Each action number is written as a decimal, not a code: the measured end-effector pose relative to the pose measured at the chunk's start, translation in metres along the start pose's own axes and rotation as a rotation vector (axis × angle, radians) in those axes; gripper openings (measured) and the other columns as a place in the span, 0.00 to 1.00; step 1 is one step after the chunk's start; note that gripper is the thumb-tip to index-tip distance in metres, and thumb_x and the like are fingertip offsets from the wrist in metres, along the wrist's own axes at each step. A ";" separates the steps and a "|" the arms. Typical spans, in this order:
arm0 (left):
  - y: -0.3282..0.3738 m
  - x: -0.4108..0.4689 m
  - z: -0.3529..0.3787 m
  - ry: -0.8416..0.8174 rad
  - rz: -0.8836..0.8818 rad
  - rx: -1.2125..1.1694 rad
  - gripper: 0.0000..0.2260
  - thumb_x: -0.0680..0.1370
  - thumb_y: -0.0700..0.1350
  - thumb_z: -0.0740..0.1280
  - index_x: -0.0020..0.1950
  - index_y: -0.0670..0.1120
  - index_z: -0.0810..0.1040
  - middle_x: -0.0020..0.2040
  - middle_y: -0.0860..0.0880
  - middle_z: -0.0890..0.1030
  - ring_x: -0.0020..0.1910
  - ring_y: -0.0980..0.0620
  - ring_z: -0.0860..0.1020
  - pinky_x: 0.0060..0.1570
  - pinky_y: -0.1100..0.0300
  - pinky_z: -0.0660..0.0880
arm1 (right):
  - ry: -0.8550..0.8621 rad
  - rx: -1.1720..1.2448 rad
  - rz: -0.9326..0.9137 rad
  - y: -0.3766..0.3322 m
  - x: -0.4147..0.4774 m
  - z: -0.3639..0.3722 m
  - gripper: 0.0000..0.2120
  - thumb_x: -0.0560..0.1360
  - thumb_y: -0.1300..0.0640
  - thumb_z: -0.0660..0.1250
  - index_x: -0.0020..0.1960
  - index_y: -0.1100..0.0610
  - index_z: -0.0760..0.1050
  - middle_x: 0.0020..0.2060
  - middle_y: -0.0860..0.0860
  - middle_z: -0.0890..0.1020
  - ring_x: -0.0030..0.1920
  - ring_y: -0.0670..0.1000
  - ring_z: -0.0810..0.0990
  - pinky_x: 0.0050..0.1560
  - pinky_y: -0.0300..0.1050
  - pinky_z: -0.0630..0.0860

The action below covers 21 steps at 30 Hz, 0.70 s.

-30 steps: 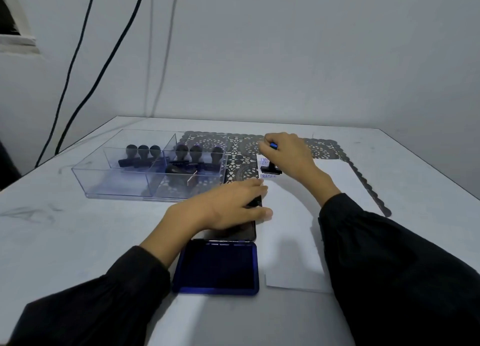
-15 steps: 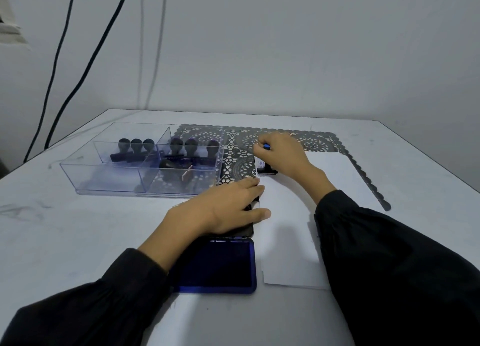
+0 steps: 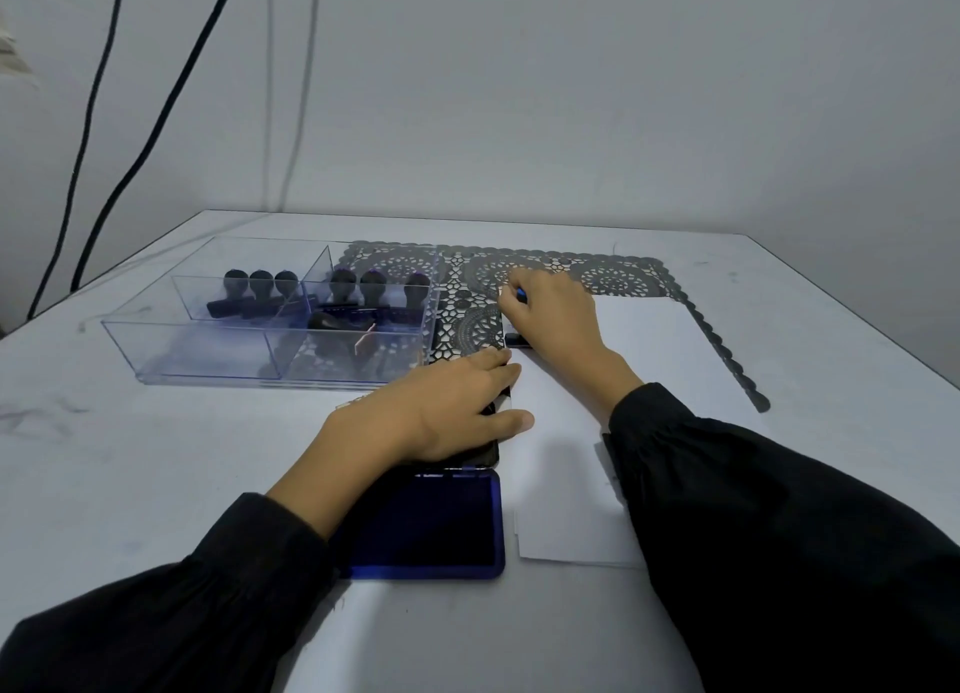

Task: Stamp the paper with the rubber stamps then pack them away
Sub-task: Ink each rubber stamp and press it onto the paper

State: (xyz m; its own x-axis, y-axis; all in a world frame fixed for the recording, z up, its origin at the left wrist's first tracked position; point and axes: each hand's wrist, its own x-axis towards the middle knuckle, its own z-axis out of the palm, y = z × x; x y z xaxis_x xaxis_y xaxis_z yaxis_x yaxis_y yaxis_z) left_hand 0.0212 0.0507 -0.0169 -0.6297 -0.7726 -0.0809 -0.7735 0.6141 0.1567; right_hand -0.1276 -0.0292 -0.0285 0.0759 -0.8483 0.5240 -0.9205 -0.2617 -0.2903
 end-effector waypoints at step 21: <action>0.001 -0.005 0.004 0.010 -0.034 -0.105 0.30 0.79 0.62 0.53 0.75 0.45 0.61 0.78 0.47 0.54 0.76 0.53 0.55 0.72 0.55 0.57 | 0.144 0.481 0.238 0.011 0.014 -0.053 0.12 0.73 0.57 0.60 0.32 0.57 0.64 0.28 0.55 0.66 0.30 0.51 0.62 0.34 0.44 0.59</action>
State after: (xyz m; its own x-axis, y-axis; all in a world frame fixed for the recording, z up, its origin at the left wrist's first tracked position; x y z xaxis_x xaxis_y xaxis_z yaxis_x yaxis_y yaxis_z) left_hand 0.0228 0.0558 -0.0198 -0.6024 -0.7943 -0.0784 -0.7822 0.5679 0.2563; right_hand -0.1569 -0.0194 0.0184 -0.1971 -0.8471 0.4935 -0.6246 -0.2795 -0.7292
